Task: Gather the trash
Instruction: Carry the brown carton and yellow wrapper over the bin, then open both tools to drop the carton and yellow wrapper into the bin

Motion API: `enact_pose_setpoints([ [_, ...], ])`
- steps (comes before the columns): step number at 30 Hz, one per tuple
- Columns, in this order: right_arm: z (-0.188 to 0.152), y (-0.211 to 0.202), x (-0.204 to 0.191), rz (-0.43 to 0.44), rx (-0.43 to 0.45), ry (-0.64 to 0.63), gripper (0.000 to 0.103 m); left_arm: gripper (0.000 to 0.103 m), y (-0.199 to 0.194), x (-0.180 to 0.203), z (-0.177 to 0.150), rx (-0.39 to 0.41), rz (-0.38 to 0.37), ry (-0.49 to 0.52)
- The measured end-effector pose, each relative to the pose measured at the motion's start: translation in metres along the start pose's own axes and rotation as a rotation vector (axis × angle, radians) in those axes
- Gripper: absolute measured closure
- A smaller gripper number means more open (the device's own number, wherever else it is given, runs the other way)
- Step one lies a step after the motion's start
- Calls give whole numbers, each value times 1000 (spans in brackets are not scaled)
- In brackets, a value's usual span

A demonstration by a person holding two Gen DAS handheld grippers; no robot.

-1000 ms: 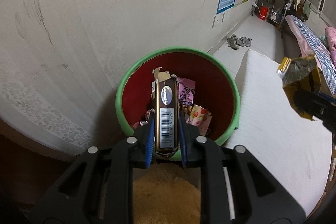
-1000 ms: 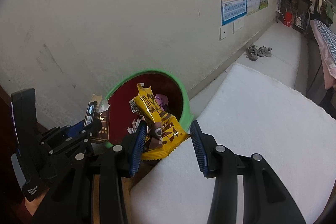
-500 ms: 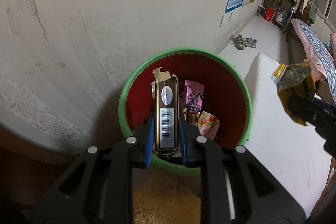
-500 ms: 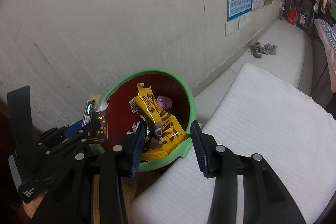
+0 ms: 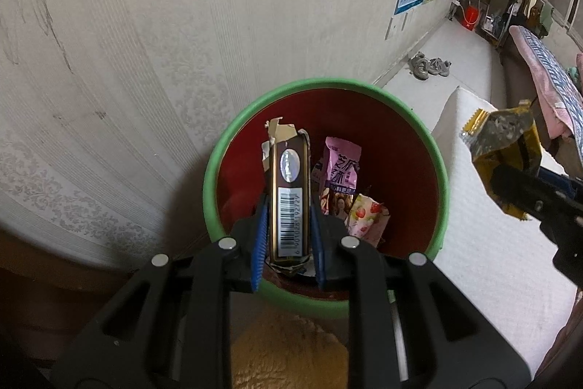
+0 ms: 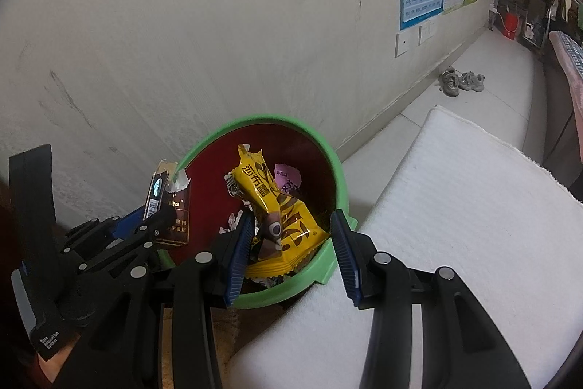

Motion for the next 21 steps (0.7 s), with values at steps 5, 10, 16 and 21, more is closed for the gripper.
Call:
enact_pose_setpoints([
  [5, -1, 5, 2, -10, -12, -2, 61, 83, 3, -2, 2, -2, 4, -1],
  [10, -1, 9, 1, -13, -20, -14, 60, 82, 6, -2, 3, -11, 6, -6],
  [16, -1, 15, 0, -13, -34, -24, 60, 82, 11, -6, 1, -24, 13, -11],
  [21, 4, 20, -8, -14, -36, -47, 60, 82, 12, -8, 2, -27, 12, -24],
])
Point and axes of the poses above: each gripper's, at about its wrist camera, not at the fingertips, and y roughly the way its jaws point, x to its right, z to its top, the point moved 8 cm from there along y, roughly the way its jaws point, and after that the axes turned 3 degrees about x, right-handed, at the moved point
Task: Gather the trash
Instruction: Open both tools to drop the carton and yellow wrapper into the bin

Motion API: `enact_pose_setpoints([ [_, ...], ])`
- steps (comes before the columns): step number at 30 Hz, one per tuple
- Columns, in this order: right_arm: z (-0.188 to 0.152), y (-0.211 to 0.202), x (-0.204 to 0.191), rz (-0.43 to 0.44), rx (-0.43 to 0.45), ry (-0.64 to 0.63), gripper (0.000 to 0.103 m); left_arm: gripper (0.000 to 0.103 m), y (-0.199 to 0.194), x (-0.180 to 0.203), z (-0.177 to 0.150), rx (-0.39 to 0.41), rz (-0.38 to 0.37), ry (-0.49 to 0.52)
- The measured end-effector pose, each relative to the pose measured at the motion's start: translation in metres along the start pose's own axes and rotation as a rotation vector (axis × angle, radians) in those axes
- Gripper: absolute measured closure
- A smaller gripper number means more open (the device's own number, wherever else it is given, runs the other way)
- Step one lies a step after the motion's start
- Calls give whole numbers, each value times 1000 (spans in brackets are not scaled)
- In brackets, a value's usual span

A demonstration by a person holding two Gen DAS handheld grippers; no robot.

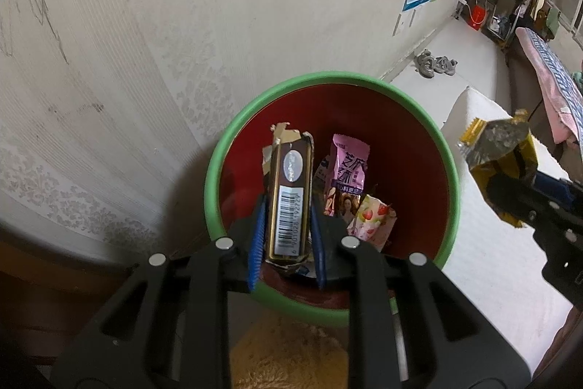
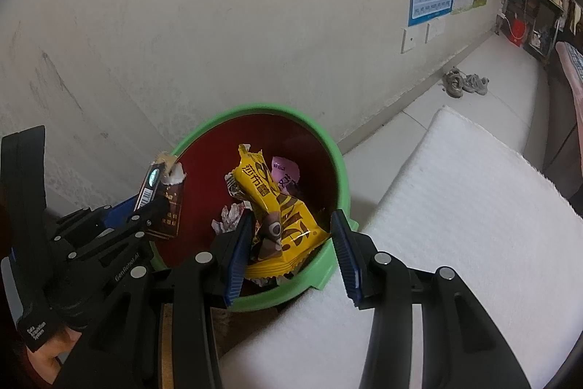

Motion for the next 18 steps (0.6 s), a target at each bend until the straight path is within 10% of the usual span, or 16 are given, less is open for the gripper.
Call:
enact_pose_setpoints([
  [6, 6, 4, -4, -8, 5, -28, 59, 80, 3, -1, 5, 5, 9, 4],
  [10, 6, 9, -3, 0, -13, -29, 51, 41, 2, -5, 8, 21, 25, -18],
  [18, -5, -15, 15, -14, 29, 11, 31, 29, -18, -2, 8, 50, 25, -23],
])
Point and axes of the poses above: each gripper's, at about its wrist camera, not at the fingertips, and y roughly the way its jaws point, x to its right, z to its top, the point moved 8 cm from there along y, roughly the way its jaws point, and after that the axes turned 3 degrees about x, right-handed, at the moved point
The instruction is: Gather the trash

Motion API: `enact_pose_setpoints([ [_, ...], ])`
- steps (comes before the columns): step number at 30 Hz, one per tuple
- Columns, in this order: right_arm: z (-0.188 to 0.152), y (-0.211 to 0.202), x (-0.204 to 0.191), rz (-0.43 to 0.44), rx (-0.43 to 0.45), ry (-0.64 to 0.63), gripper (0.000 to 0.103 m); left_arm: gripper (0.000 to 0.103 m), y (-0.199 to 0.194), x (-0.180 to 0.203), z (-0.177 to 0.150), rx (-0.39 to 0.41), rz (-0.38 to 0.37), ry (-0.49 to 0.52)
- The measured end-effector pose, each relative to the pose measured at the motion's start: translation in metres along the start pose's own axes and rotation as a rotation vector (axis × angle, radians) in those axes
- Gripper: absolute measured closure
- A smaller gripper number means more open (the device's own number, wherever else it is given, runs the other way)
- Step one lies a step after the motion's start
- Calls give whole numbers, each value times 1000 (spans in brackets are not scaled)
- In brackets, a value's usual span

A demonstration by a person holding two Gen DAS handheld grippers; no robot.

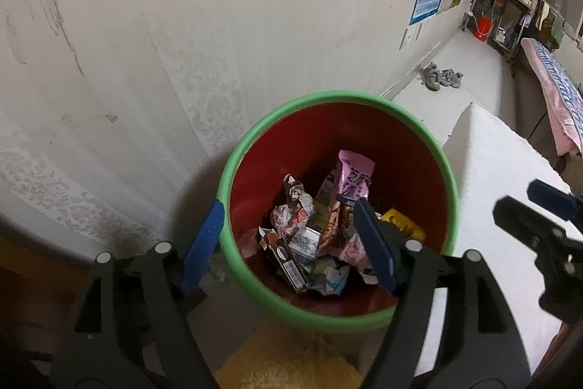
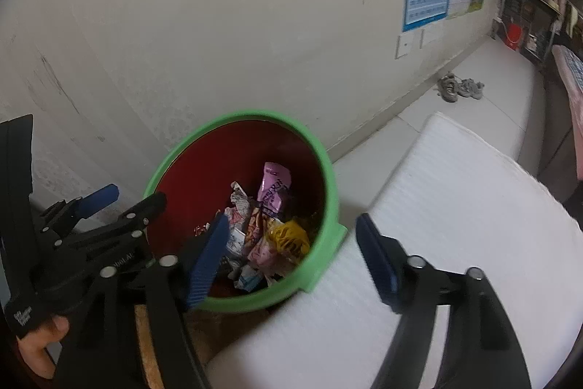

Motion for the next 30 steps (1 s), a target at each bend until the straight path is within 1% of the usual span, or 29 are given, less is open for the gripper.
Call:
enact_pose_setpoints([
  [1, -3, -9, 4, 5, 12, 10, 30, 24, -5, 1, 0, 8, -1, -3],
  [3, -8, -26, 11, 12, 37, 27, 27, 21, -21, 4, 1, 38, -2, -10],
  [5, -14, -52, 19, 16, 89, 47, 18, 15, -42, 10, 3, 79, -4, -19],
  [6, -17, -63, 22, 16, 112, 55, 16, 11, -50, 13, 5, 96, -7, -23],
  [8, -21, -93, 31, 12, 180, 71, 9, 8, -77, 20, 9, 162, -16, -37],
  [9, -21, -104, 34, 9, 208, 75, 8, 6, -86, 23, 11, 186, -17, -40],
  [10, -22, -116, 37, 4, 241, 79, 7, 6, -100, 26, 14, 224, -17, -45],
  [13, -24, -164, 44, -8, 390, 84, 7, 6, -139, 37, 20, 336, -15, -41],
  [14, -26, -182, 46, -23, 457, 82, 7, 6, -149, 41, 22, 371, -9, -37],
  [15, -28, -200, 47, -48, 527, 79, 7, 5, -167, 45, 24, 430, 5, -25],
  [17, -33, -228, 50, -96, 634, 75, 7, 5, -189, 52, 28, 505, 41, -8],
  [18, -36, -240, 53, -112, 675, 76, 7, 5, -196, 55, 29, 526, 50, -2],
  [20, -47, -245, 60, -136, 676, 91, 7, 5, -210, 62, 31, 557, 64, 8],
  [22, -57, -250, 71, -181, 690, 98, 7, 5, -220, 71, 32, 571, 104, 18],
  [24, -66, -252, 78, -229, 666, 88, 7, 5, -228, 81, 30, 596, 117, 37],
  [27, -77, -256, 83, -229, 654, 102, 7, 5, -239, 98, 27, 618, 101, 69],
  [30, -88, -261, 88, -242, 653, 118, 7, 5, -246, 115, 24, 601, 52, 105],
])
Point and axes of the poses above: each gripper's, at about its wrist camera, not at the fingertips, and y roughly the way its jaws point, x to its right, z to its top, the point moved 8 cm from there along y, roughly the way its jaws point, and after that the axes turned 3 degrees about x, right-handed, at the moved point
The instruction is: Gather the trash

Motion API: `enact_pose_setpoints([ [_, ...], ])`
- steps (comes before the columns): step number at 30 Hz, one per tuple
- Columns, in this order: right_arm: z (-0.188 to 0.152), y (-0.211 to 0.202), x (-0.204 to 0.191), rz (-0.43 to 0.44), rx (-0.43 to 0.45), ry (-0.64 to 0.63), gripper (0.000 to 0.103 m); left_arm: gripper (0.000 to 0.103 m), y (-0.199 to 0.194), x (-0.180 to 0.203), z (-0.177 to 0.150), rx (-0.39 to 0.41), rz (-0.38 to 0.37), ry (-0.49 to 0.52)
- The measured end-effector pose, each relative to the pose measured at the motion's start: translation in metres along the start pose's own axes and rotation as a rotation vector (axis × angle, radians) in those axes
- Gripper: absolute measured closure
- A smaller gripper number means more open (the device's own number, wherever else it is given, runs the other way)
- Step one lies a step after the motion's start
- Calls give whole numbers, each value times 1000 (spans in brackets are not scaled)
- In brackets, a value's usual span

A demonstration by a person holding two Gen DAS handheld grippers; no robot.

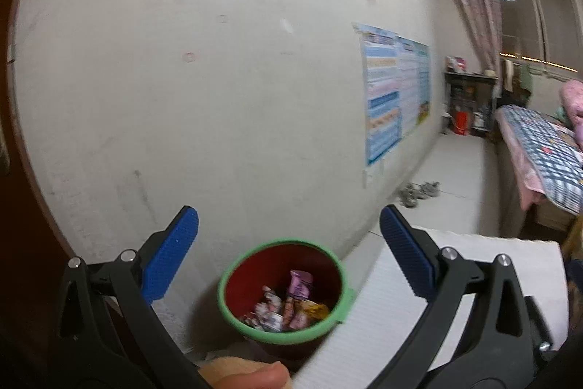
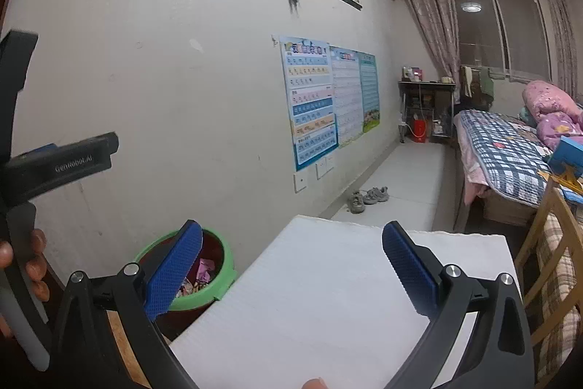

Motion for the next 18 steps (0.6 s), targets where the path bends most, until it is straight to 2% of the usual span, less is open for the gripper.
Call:
enact_pose_setpoints([
  [3, -7, -4, 5, -13, -12, -7, 7, 5, -5, 12, 3, -6, -39, 24],
  [9, -15, -9, 14, -37, -21, 4, 7, 5, -13, 17, 5, -1, -54, 16],
  [18, -17, -12, 17, -47, -24, 1, 7, 5, -21, 13, 5, -3, -43, -2],
])
Point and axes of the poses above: each gripper's, at about its wrist camera, not at the fingertips, and y roughly the way its jaws point, x to its right, z to its top, the point moved 8 cm from there along y, roughly the way its jaws point, and after that the axes turned 3 degrees about x, right-handed, at the moved point
